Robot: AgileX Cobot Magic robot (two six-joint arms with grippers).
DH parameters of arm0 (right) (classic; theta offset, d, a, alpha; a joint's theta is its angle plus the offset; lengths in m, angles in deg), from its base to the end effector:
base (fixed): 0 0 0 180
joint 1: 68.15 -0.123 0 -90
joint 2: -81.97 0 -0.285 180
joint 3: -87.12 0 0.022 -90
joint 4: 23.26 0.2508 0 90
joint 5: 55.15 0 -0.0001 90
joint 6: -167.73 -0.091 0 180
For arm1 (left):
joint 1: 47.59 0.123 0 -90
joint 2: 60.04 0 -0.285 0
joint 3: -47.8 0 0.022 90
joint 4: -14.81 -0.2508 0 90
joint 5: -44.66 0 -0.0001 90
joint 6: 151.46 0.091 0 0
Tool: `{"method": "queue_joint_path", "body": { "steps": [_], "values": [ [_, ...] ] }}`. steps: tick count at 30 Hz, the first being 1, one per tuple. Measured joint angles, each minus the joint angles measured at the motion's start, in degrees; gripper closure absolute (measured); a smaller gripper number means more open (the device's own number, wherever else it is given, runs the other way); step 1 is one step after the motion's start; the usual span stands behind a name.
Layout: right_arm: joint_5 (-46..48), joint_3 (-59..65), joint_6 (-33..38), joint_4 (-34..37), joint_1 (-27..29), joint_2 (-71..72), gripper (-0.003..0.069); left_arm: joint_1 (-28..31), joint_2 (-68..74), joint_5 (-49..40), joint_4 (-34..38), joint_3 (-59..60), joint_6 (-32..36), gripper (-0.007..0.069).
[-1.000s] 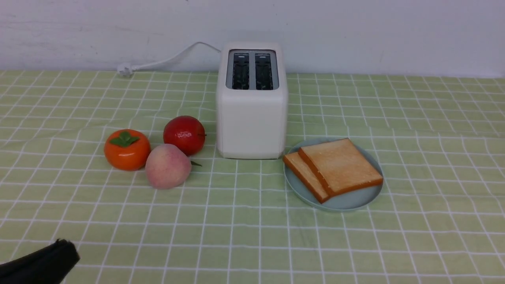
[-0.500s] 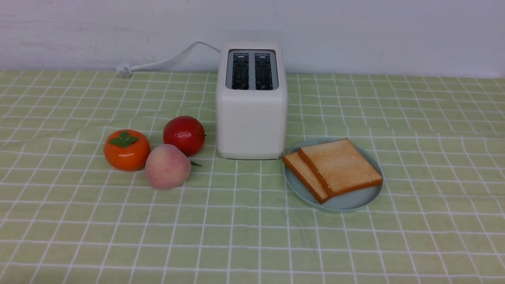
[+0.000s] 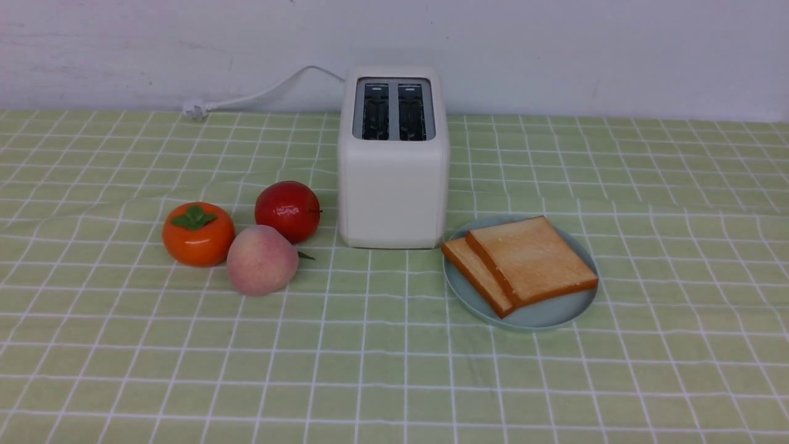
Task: Take toasted bread from bread machine on green coffee tablecloth place on plate.
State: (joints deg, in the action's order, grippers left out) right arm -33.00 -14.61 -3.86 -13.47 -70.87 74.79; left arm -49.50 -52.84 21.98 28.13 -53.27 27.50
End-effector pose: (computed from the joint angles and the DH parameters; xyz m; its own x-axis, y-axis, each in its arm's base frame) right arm 0.0518 0.0083 0.1733 -0.2984 -0.0025 -0.9544 -0.1050 0.9940 0.0302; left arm 0.0517 -0.0098 0.1691 -0.3318 -0.2193 -0.9175 0.0420 0.9682 -0.2466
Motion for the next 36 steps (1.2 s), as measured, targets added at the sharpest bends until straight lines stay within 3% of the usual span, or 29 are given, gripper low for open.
{"method": "queue_joint_path", "body": {
  "steps": [36],
  "values": [
    [0.0, 0.0, 0.0, -0.05, 0.0, 0.0, 0.0552, 0.0, 0.0, 0.0, 0.0, 0.0, 0.0, 0.0627]
  ]
}}
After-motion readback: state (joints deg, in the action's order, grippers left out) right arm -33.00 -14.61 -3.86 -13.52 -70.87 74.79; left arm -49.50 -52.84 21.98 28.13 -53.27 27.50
